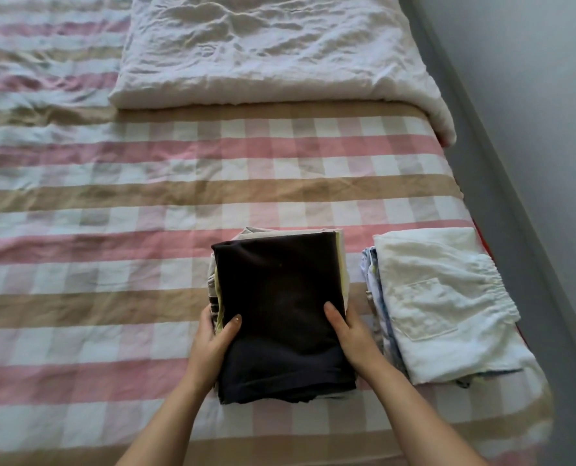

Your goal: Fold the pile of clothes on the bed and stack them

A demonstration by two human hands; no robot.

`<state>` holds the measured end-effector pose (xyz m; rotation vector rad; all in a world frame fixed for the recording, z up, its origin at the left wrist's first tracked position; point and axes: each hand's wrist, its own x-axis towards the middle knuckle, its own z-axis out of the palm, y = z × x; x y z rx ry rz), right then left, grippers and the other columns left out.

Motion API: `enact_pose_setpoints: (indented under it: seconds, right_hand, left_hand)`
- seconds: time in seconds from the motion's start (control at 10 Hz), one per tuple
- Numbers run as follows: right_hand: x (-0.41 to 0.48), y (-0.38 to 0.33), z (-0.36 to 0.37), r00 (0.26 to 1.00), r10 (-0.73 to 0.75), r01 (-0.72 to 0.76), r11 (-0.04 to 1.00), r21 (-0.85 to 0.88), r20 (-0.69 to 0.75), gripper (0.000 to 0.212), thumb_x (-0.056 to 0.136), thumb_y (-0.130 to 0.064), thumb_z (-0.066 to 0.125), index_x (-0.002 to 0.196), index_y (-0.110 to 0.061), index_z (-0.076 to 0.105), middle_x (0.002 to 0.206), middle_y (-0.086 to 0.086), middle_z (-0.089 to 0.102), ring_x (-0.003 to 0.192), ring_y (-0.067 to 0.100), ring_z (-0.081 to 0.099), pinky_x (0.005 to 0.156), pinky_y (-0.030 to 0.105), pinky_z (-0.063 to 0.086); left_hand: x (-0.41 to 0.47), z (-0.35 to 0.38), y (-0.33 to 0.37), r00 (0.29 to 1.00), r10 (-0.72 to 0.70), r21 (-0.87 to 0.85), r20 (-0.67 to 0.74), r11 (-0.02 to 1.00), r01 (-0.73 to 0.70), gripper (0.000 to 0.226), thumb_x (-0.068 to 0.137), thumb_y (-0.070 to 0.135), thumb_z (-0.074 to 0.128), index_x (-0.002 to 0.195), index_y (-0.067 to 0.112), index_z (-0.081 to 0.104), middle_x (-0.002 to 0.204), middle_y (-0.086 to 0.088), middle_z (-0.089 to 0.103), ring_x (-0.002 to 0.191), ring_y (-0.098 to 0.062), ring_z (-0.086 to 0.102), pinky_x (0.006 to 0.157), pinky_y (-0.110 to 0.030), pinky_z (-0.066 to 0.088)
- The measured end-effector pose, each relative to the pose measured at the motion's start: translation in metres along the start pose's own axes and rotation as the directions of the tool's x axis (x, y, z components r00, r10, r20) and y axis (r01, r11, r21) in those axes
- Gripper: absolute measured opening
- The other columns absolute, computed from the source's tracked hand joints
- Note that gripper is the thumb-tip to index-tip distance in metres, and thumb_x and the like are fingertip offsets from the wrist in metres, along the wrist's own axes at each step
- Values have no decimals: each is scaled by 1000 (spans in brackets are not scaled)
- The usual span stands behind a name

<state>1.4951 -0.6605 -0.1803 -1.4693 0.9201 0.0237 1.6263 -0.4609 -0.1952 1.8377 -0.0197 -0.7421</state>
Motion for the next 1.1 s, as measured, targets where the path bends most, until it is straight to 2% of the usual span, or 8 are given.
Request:
enact_pose_setpoints:
  seconds: [0.1, 0.2, 0.3, 0.4, 0.5, 0.6, 0.9, 1.1]
  right_hand:
    - [-3, -9, -4, 1000, -5, 6, 996, -91, 18, 30, 90, -40, 51, 118, -29, 48, 113, -14, 57, 114, 8, 51, 81, 1, 36]
    - [-16, -25, -9, 981, -163, 110, 912, -396, -102, 48, 90, -35, 55, 131, -13, 42, 132, 1, 48, 128, 19, 41, 104, 21, 33]
    - [-40, -49, 7, 841, -512, 268, 674, -688, -174, 51, 88, -33, 47, 132, -8, 46, 136, 11, 46, 127, 23, 38, 107, 28, 26]
    - [-54, -56, 34, 818, -566, 249, 510, -823, -103, 49, 82, -37, 46, 122, -10, 59, 130, 13, 54, 124, 29, 48, 101, 38, 39]
    - [-56, -45, 44, 890, -452, 137, 400, -906, -65, 60, 79, -46, 44, 127, -13, 57, 136, 11, 51, 128, 28, 45, 100, 45, 39]
    - [-53, -31, 41, 921, -390, 143, 361, -922, -10, 69, 79, -53, 37, 136, -14, 47, 145, 10, 41, 136, 24, 28, 104, 43, 24]
    - [-82, -45, 27, 953, -303, 161, 425, -891, 27, 57, 89, -48, 40, 141, -25, 37, 152, 4, 26, 142, 23, 14, 111, 42, 17]
    - [-140, -84, -9, 911, -413, 286, 665, -690, -21, 27, 87, -17, 60, 114, -14, 65, 118, 3, 63, 115, 20, 56, 100, 37, 42]
  left_hand:
    - [-3, -3, 11, 997, -32, 46, 65, 999, 29, 47, 78, 39, 65, 118, 23, 45, 110, 8, 58, 111, -17, 55, 77, -20, 44]
    - [-12, -10, 34, 978, 199, 376, -54, 912, -165, 65, 83, 38, 64, 136, 12, 37, 136, -7, 44, 128, -22, 38, 106, -30, 30]
    - [-21, 6, 76, 717, 697, 633, -19, 563, -531, 44, 90, 25, 47, 129, 3, 48, 131, -12, 51, 123, -23, 43, 107, -24, 28]
    - [-12, 40, 100, 658, 683, 688, 317, 312, -655, 42, 90, 17, 41, 130, 12, 53, 139, -6, 49, 132, -24, 41, 109, -40, 34]
    - [11, 56, 92, 802, 420, 810, 424, 222, -544, 49, 99, 34, 29, 146, 30, 19, 156, 10, 11, 144, -11, 0, 117, -36, 0]
    - [26, 62, 73, 846, 332, 842, 418, 208, -498, 53, 98, 45, 19, 147, 35, 3, 156, 13, -2, 140, -6, -17, 112, -30, -13]
    - [0, 60, 101, 897, 245, 881, 368, 215, -421, 56, 97, 42, 28, 148, 28, 9, 158, 3, 6, 145, -17, -1, 116, -41, 0]
    - [-74, 40, 117, 888, 297, 836, 351, 326, -440, 49, 95, 28, 40, 142, 19, 32, 148, 0, 35, 136, -17, 30, 111, -35, 26]
